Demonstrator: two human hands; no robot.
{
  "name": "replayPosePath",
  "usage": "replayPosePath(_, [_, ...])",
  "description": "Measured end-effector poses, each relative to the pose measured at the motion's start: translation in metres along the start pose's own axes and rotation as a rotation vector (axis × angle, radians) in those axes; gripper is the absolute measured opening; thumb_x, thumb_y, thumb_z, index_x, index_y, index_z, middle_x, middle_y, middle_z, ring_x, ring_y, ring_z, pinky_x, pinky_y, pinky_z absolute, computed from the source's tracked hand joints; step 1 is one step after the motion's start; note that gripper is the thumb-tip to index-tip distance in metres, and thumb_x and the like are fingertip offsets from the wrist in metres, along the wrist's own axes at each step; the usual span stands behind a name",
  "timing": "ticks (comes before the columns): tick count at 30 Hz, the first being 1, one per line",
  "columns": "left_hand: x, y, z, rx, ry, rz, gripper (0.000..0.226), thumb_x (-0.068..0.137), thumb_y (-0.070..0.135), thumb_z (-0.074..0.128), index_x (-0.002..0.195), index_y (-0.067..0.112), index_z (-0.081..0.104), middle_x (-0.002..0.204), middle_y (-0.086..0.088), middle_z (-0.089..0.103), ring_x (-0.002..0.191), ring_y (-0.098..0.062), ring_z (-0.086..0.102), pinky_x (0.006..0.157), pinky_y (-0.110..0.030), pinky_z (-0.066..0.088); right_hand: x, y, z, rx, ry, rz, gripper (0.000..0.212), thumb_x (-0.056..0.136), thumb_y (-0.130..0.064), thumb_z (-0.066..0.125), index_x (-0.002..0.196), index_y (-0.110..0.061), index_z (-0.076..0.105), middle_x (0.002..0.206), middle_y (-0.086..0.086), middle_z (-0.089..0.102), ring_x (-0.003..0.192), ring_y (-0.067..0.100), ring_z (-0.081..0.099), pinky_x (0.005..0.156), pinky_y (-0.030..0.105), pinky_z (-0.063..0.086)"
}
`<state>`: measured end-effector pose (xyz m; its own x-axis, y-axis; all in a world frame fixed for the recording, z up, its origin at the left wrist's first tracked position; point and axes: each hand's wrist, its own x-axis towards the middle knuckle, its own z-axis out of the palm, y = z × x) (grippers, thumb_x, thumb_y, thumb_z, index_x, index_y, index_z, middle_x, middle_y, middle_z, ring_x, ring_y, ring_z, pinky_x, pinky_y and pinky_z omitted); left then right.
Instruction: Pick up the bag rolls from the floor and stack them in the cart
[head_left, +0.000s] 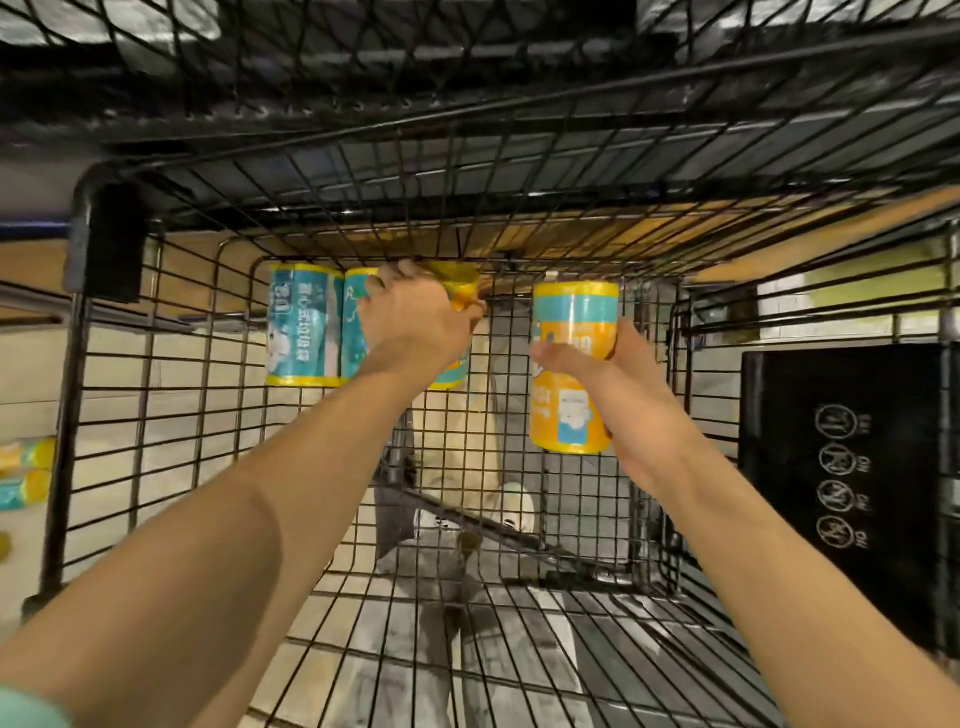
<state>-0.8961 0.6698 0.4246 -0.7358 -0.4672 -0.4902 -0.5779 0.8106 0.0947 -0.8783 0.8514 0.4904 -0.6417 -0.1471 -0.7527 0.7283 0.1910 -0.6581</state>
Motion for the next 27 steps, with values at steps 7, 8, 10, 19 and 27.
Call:
replayPosePath(7, [0.008, -0.002, 0.007, 0.114, 0.116, 0.08, 0.101, 0.076, 0.076, 0.064, 0.139, 0.001, 0.04, 0.138, -0.018, 0.049, 0.131, -0.037, 0.042, 0.104, -0.048, 0.037, 0.011, 0.009, 0.005, -0.023, 0.027, 0.035, 0.057, 0.079, -0.023, 0.084, 0.126, -0.017, 0.052, 0.11, 0.007, 0.071, 0.095, 0.022, 0.073, 0.077, 0.039, 0.061])
replayPosePath(8, [0.008, -0.003, 0.009, 0.104, 0.138, 0.095, 0.1, 0.074, 0.076, 0.066, 0.136, 0.001, 0.042, 0.136, -0.018, 0.049, 0.129, -0.037, 0.044, 0.103, -0.048, 0.038, 0.012, 0.01, 0.006, -0.026, 0.032, 0.037, 0.057, 0.079, -0.023, 0.084, 0.126, -0.017, 0.052, 0.109, 0.007, 0.071, 0.094, 0.022, 0.073, 0.073, 0.036, 0.06])
replayPosePath(10, [0.006, -0.006, 0.012, 0.047, 0.159, 0.128, 0.097, 0.073, 0.074, 0.069, 0.133, 0.001, 0.044, 0.134, -0.018, 0.049, 0.128, -0.037, 0.045, 0.102, -0.049, 0.04, 0.015, 0.012, 0.01, -0.035, 0.044, 0.038, 0.057, 0.079, -0.023, 0.084, 0.126, -0.015, 0.053, 0.109, 0.007, 0.072, 0.092, 0.02, 0.073, 0.065, 0.03, 0.058])
replayPosePath(19, [0.009, -0.016, 0.017, -0.046, 0.177, 0.215, 0.079, 0.081, 0.06, 0.073, 0.133, 0.008, 0.043, 0.134, -0.018, 0.047, 0.125, -0.038, 0.05, 0.099, -0.048, 0.043, 0.024, 0.016, 0.018, -0.059, 0.044, 0.035, 0.058, 0.079, -0.025, 0.085, 0.127, -0.016, 0.053, 0.11, 0.007, 0.071, 0.094, 0.021, 0.072, 0.068, 0.032, 0.058])
replayPosePath(27, [0.014, -0.018, 0.012, 0.047, 0.134, 0.206, 0.08, 0.084, 0.067, 0.063, 0.137, 0.009, 0.047, 0.135, -0.019, 0.049, 0.126, -0.04, 0.048, 0.102, -0.049, 0.039, 0.027, 0.018, 0.019, -0.053, 0.047, 0.042, 0.056, 0.08, -0.023, 0.083, 0.125, -0.016, 0.051, 0.112, 0.009, 0.07, 0.095, 0.023, 0.071, 0.069, 0.033, 0.059])
